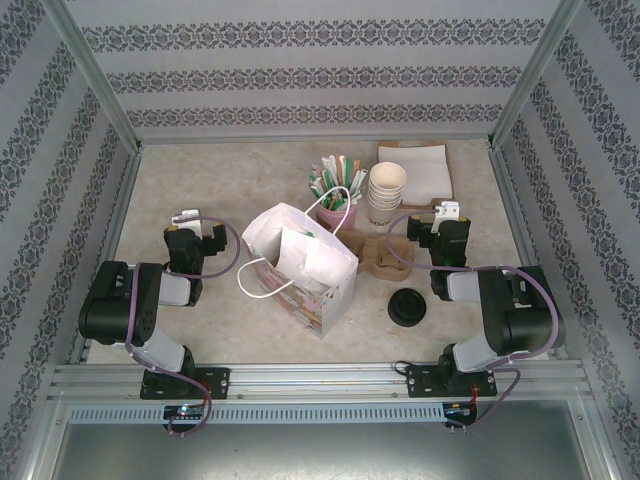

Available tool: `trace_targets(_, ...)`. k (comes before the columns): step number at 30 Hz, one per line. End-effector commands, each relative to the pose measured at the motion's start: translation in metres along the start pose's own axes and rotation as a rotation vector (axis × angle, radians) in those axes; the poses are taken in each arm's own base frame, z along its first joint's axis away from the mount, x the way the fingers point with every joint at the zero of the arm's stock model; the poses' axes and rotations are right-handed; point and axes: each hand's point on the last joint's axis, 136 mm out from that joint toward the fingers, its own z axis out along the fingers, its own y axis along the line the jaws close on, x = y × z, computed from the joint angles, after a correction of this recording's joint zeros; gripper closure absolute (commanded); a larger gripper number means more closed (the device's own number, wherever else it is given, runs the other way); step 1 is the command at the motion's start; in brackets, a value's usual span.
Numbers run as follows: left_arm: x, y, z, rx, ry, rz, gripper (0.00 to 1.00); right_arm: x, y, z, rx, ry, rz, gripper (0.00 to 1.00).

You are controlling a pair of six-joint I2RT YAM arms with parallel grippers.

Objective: Pack the takeout coffee

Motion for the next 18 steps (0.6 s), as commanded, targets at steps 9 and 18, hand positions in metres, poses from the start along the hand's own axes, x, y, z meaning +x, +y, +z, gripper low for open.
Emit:
trace_targets(9, -0.0097, -0.0086, 0.0038, 0.035, -0.019, 0.026, 0.00, -0.0084, 0.0010, -0.0003, -0.019, -0.034, 0.024, 0.02)
trace_targets(18, -0.0100, -0.0089, 0.0038, 0.037, -0.020, 0.024, 0.00, -0.0089, 0.0005, -0.0007, -0.020, -0.036, 0.027, 0.02)
